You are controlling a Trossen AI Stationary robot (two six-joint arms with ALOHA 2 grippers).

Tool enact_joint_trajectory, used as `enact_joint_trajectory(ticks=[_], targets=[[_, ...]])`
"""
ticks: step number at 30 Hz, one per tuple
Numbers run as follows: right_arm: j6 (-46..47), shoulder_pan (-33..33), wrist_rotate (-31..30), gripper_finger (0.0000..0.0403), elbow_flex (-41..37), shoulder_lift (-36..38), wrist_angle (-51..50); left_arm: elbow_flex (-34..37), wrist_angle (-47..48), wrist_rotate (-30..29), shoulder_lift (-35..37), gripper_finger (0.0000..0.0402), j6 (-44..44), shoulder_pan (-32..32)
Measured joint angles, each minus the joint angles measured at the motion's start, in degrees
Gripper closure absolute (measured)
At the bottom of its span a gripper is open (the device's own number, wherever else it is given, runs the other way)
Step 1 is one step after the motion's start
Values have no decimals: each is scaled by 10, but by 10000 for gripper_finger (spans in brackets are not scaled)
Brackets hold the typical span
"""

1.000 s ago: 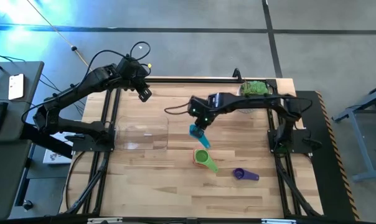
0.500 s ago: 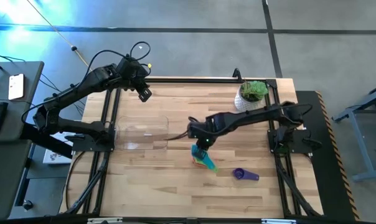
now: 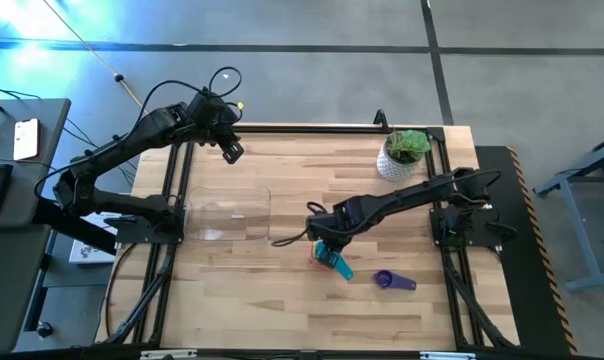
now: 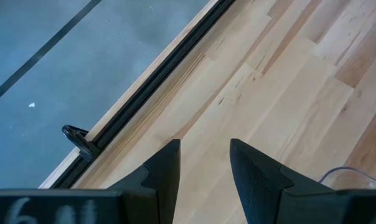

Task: Nest measuring cups in basket
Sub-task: Stack the light blue measuring cup into the green stacked measuring cups

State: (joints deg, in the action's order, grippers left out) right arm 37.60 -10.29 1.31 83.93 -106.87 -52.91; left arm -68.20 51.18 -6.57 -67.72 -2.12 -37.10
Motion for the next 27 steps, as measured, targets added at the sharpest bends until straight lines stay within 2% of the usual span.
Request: enact_joint_trajectory(ticks=[9, 27], targets=[[-4, 2, -5, 401, -1, 0, 9, 0, 0, 0, 0, 271, 0, 0], [-25, 3, -27, 346, -1, 0, 9, 0, 0, 0, 0, 271, 0, 0]])
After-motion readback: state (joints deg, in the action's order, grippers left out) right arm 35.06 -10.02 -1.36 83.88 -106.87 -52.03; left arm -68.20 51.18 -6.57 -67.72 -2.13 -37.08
